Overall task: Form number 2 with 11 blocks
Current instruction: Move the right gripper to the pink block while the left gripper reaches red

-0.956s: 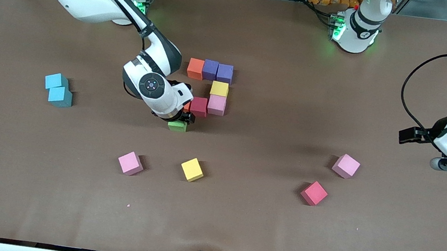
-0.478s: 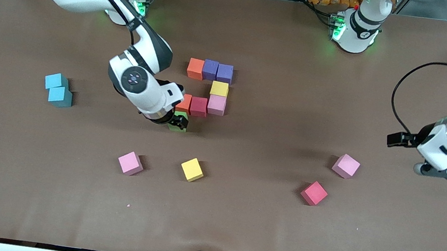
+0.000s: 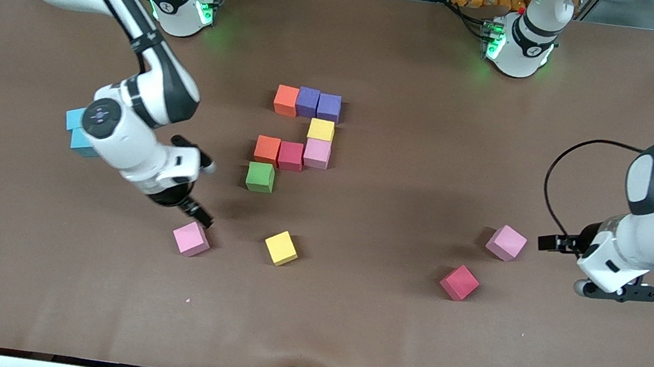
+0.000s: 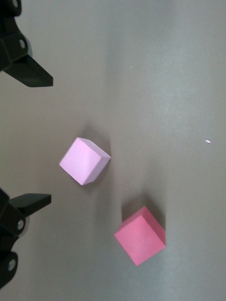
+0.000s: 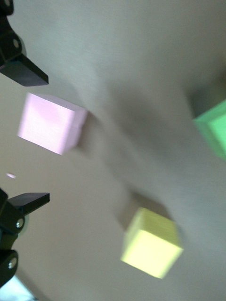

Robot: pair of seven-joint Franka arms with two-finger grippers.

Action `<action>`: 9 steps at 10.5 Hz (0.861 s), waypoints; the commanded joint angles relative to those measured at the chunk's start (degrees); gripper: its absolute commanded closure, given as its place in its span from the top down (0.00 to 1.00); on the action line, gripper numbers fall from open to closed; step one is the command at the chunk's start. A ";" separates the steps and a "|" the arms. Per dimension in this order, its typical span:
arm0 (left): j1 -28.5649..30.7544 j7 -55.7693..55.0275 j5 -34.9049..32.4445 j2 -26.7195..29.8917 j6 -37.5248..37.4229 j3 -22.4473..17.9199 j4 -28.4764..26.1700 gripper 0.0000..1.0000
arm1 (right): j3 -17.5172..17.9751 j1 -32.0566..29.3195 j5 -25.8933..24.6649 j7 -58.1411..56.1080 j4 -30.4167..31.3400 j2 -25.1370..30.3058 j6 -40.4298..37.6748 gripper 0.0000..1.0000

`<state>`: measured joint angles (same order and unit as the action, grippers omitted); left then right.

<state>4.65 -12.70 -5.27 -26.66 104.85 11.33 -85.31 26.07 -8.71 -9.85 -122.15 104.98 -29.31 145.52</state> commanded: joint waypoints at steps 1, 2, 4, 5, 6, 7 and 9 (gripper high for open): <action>-0.60 -7.47 -1.23 -1.64 1.49 -0.60 1.46 1.00 | -4.25 1.77 1.41 12.04 -4.86 -1.97 -0.06 1.00; -0.60 -8.99 -0.97 -3.21 4.02 -0.52 1.55 1.00 | -4.79 1.77 1.41 20.12 -5.48 -1.97 -0.15 1.00; -1.65 -12.75 -2.02 -5.24 9.47 -0.61 1.55 1.00 | -4.80 1.77 1.06 37.61 -6.36 -1.97 -0.15 1.00; -1.83 -15.92 -1.94 -6.81 11.41 -0.52 1.64 1.00 | -4.97 2.29 0.62 41.78 -7.41 -3.28 -0.15 1.00; -2.96 -20.12 -1.94 -8.48 14.39 -0.43 2.25 1.00 | -6.97 3.17 0.97 42.86 -8.12 -4.42 -0.06 1.00; -4.54 -25.91 -2.02 -10.67 16.86 -0.52 3.47 1.00 | -8.47 4.74 0.97 42.87 -8.04 -5.04 -0.06 1.00; -5.96 -36.64 -2.20 -13.85 19.86 -0.61 5.24 1.00 | -9.72 5.11 -0.95 40.78 -8.38 -7.58 0.02 1.00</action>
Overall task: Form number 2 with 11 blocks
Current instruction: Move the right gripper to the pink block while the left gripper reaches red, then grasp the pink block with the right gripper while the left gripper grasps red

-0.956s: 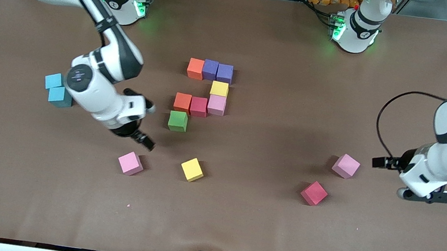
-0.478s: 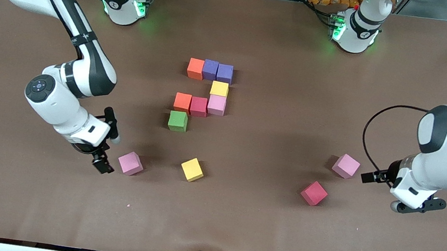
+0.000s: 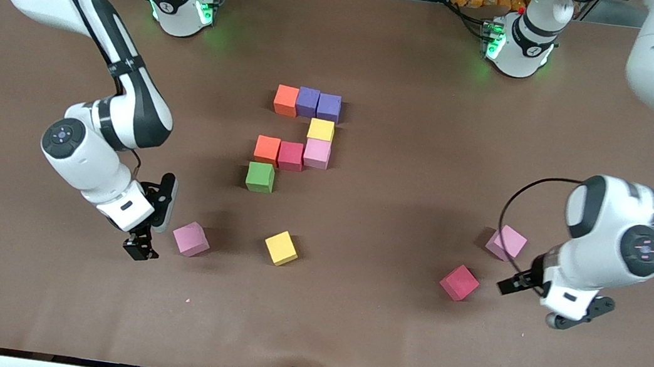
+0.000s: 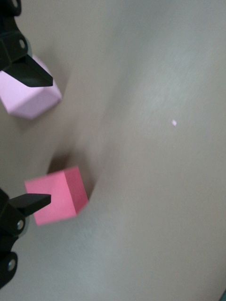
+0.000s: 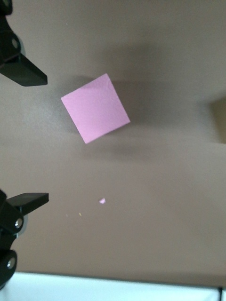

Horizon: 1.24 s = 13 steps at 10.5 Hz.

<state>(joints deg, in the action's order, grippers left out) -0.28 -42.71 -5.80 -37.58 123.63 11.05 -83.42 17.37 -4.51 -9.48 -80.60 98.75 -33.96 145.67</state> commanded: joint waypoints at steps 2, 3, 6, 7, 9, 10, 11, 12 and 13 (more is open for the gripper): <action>-1.74 -14.38 -1.67 -4.77 4.23 -0.33 3.61 1.00 | -1.72 4.06 -9.47 -3.94 -4.96 -4.79 0.05 1.00; -2.17 -18.50 -1.67 -5.83 5.91 -0.41 3.88 1.00 | -1.73 4.59 -10.55 -4.12 -4.97 -4.88 0.05 1.00; -3.85 -21.80 -1.67 -7.59 6.89 -1.64 3.88 1.00 | -1.73 5.30 -10.30 -8.07 -4.89 -5.85 1.98 1.00; -4.11 -21.80 -1.58 -8.55 6.98 -1.64 3.88 1.00 | -1.73 5.21 -10.21 -8.25 -4.45 -6.29 2.16 1.00; -5.69 -21.71 -1.85 -9.70 8.46 -1.82 3.88 1.00 | -1.73 5.21 -10.12 -9.21 -4.10 -6.20 1.99 1.00; -5.87 -21.71 -1.85 -10.06 8.91 -2.08 3.79 1.00 | -1.64 5.21 -10.12 -9.22 -4.09 -6.20 1.64 1.00; -5.96 -21.71 -1.85 -10.41 8.91 -2.08 3.70 1.00 | -1.64 5.30 -10.12 -9.22 -3.83 -6.29 1.64 1.00; -6.22 -21.71 -1.85 -10.58 8.91 -2.17 3.79 1.00 | -1.64 5.56 -10.12 -9.31 -3.74 -6.20 1.63 1.00; -6.31 -21.71 -1.85 -11.02 9.00 -2.17 3.79 1.00 | -1.64 5.74 -10.12 -9.31 -3.66 -6.03 1.37 1.00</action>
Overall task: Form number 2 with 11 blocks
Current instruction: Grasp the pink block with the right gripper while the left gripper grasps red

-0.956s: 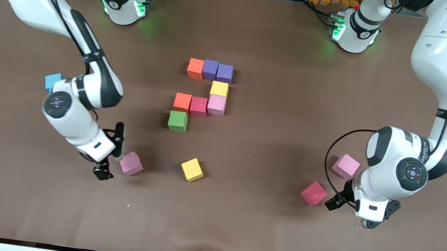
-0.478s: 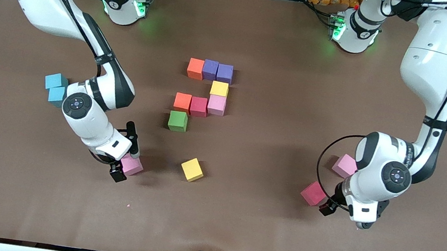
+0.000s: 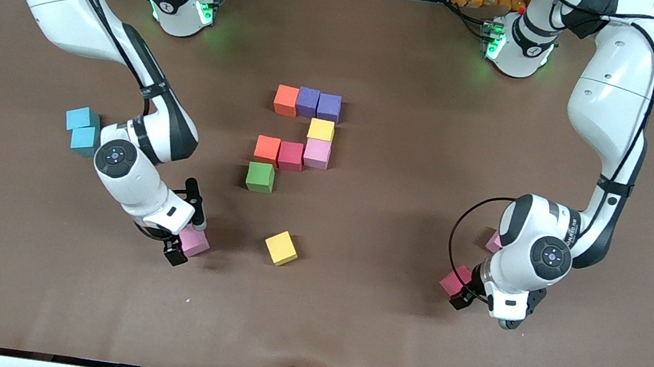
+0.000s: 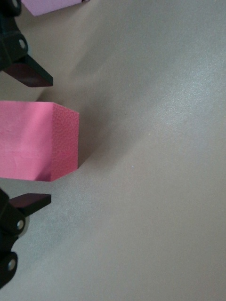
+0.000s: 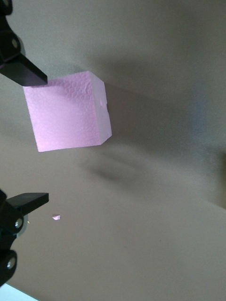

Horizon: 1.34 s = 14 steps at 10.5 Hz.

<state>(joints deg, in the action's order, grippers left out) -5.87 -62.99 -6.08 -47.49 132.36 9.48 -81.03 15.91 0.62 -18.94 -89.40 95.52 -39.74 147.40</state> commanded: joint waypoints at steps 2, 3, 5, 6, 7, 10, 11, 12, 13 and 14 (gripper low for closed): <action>-1.16 -1.44 -1.57 -1.38 0.27 -0.60 1.31 1.00 | -0.17 0.61 -0.66 -0.51 0.97 0.28 -0.36 1.00; -1.25 -1.44 -1.66 -1.46 0.27 -0.60 1.31 1.00 | -0.17 0.61 -0.66 -0.60 1.42 0.28 -0.36 1.00; -1.94 -1.44 -3.23 -1.73 0.27 -1.30 1.31 0.82 | -0.17 0.52 -0.66 -0.60 2.12 0.71 -0.36 1.00; -1.95 -1.96 -3.24 -1.73 0.27 -1.31 1.31 0.41 | -0.17 0.52 -0.66 -0.60 2.12 1.41 -0.80 1.00; -1.95 -2.57 -3.24 -1.64 0.27 -1.31 1.31 0.26 | -0.17 0.61 -0.66 -0.60 2.12 1.60 -1.59 1.00; -1.25 -3.10 -3.33 0.11 0.18 -1.40 1.31 0.04 | -0.17 0.61 -0.92 -0.51 2.39 0.28 -0.89 1.00; -0.90 -3.46 -3.33 1.33 -0.17 -1.40 1.31 0.00 | -0.26 0.70 -1.01 -0.51 2.39 0.02 -0.80 1.00; -0.46 -3.55 -3.15 2.39 -0.61 -1.40 1.31 0.00 | -0.17 0.70 -1.01 -0.51 2.39 -0.25 -0.72 1.00; 0.15 -3.55 -2.98 3.36 -1.31 -1.40 1.31 0.00 | -0.26 0.78 -0.93 -0.51 2.39 -0.34 -0.37 0.94; 0.25 -3.55 -2.98 3.80 -2.19 -1.40 1.31 0.00 | -0.26 1.22 -0.75 -0.34 2.30 -0.34 -0.28 0.75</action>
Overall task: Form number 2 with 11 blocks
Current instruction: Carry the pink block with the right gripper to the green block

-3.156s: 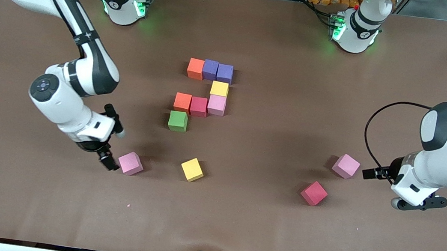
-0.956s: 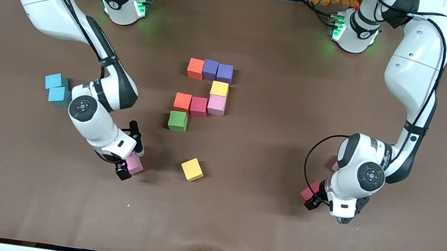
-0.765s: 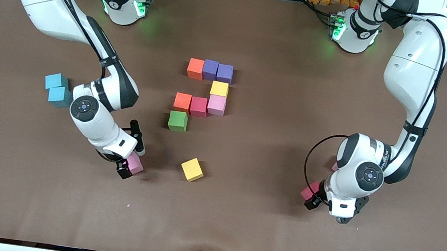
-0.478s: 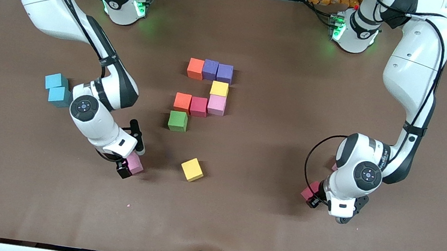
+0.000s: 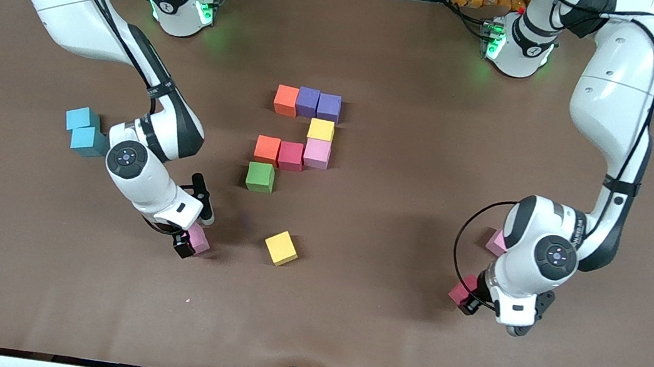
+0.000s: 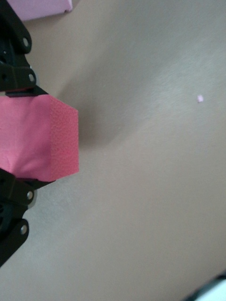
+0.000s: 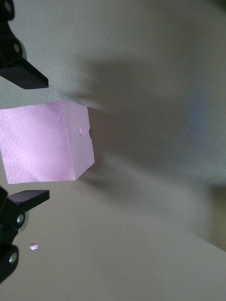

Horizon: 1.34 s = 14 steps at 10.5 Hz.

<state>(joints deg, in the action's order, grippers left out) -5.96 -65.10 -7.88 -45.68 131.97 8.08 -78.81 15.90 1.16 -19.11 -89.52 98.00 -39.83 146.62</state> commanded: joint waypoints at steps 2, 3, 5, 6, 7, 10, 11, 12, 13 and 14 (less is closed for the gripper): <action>0.25 -1.52 -1.08 2.09 -2.25 0.00 -0.90 0.00 | -0.52 1.21 -0.58 0.13 -0.18 -0.34 1.21 0.62; 0.25 -2.05 -1.08 2.26 -2.33 0.00 -0.90 0.00 | -0.52 1.21 -0.49 0.22 -0.18 -0.51 1.21 0.53; 0.33 -2.31 -1.09 2.53 -2.77 0.00 -0.90 0.00 | -0.78 1.21 -0.32 0.31 -0.18 -0.43 1.74 0.20; 0.34 -2.49 -1.17 2.70 -2.77 0.00 -0.99 0.00 | -0.87 1.21 -0.06 0.31 -0.18 0.10 1.74 0.16; 0.34 -2.58 -1.09 3.14 -3.47 0.00 -0.99 0.00 | -0.79 0.95 0.56 0.31 -0.10 0.71 1.65 0.16; 0.95 -2.58 -1.17 4.46 -5.41 0.00 -1.17 0.00 | -0.70 2.17 4.43 4.24 -0.27 2.21 0.95 0.16; 0.86 -2.58 -1.17 4.46 -5.58 0.00 -1.17 0.00 | -0.70 2.35 4.43 5.83 -0.27 2.21 0.86 0.16; 0.78 -2.58 -1.17 4.46 -5.59 0.00 -1.17 0.00 | -0.70 2.36 4.52 7.67 -0.18 2.30 0.25 0.16; 0.77 -2.58 -1.17 4.46 -5.59 0.09 -1.17 0.00 | -0.70 2.44 4.52 12.21 -0.27 3.60 -2.37 0.16; 0.60 -2.58 -1.17 4.38 -5.59 0.09 -1.17 0.00 | -0.52 3.40 4.52 19.39 -0.62 4.75 -5.35 0.16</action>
<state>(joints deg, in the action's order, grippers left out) -5.23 -66.38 -7.88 -42.48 127.07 8.03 -78.87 15.74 3.11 -15.55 -77.38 96.99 -38.20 145.37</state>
